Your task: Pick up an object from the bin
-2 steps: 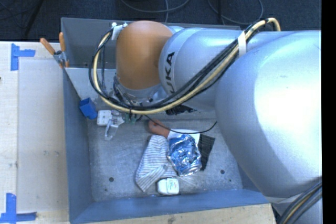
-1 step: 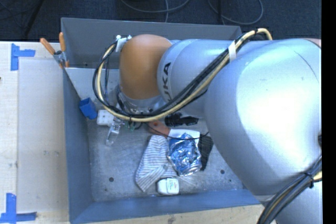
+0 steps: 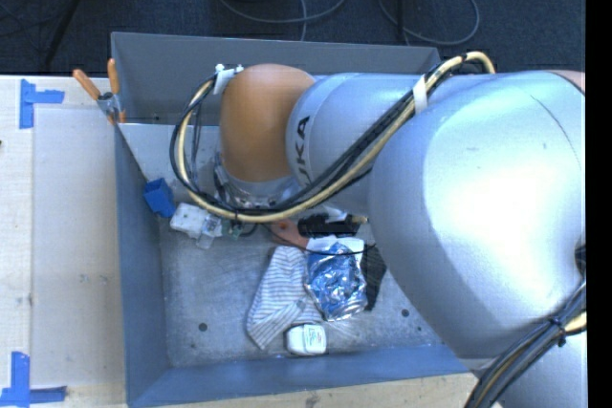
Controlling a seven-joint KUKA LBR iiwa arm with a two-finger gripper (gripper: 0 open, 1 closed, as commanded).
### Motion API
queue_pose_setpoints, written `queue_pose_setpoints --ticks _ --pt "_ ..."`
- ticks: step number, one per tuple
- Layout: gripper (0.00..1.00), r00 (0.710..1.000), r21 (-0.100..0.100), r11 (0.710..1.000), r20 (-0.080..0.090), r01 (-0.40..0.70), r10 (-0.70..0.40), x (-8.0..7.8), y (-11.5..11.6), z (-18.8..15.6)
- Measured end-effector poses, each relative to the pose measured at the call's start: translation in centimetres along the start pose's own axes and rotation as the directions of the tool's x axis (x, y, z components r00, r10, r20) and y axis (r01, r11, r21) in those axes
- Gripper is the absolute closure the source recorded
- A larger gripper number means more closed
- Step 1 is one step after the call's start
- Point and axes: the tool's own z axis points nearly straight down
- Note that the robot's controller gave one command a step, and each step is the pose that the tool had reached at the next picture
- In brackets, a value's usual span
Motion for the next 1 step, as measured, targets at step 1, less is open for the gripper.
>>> queue_pose_setpoints --ticks 1 --pt "1.0 1.0 -0.001 1.0 0.0 -0.008 0.008 -0.01 0.0 0.0"
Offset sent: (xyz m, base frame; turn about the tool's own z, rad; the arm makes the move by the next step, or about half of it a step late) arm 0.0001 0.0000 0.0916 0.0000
